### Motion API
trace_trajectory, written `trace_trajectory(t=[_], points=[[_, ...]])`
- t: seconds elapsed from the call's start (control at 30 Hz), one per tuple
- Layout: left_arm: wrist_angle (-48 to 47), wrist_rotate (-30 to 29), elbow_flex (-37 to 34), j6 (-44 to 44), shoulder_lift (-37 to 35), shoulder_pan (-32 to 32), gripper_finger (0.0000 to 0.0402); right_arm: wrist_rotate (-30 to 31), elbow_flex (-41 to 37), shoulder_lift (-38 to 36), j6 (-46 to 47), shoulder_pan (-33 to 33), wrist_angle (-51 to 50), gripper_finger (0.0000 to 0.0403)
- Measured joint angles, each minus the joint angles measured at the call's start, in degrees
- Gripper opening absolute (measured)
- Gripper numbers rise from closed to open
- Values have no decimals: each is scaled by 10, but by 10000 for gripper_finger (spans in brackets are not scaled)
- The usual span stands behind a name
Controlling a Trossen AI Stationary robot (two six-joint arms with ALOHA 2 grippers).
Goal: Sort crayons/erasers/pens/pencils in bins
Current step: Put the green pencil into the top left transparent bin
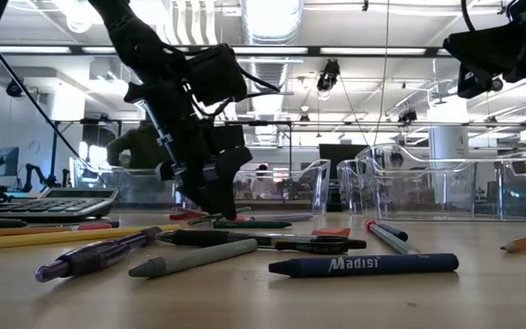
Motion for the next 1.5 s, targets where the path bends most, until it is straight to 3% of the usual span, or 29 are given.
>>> trace_trajectory(t=[0.13, 0.37, 0.7, 0.93, 1.07, 1.2, 1.4, 1.5], points=[[1, 3, 1, -1, -2, 0, 127, 0, 0, 2, 0, 0, 0, 31], [-5, 16, 18, 1, -5, 1, 15, 0, 0, 1, 1, 0, 3, 31], [-46, 18, 22, 43, -119, 0, 6, 1, 8, 1, 6, 0, 12, 31], [-207, -33, 66, 145, -263, 3, 5, 1, 15, 1, 16, 0, 12, 31], [-331, -74, 115, 231, -312, 18, 4, 1, 15, 1, 16, 0, 12, 31], [-413, -103, 151, 280, -326, 74, 4, 1, 15, 1, 16, 0, 12, 31], [-467, -88, 150, 380, -305, 213, 4, 1, 16, 1, 16, 0, 17, 31], [-462, -49, 145, 427, -288, 277, 4, 1, 16, 1, 16, 0, 23, 31]])
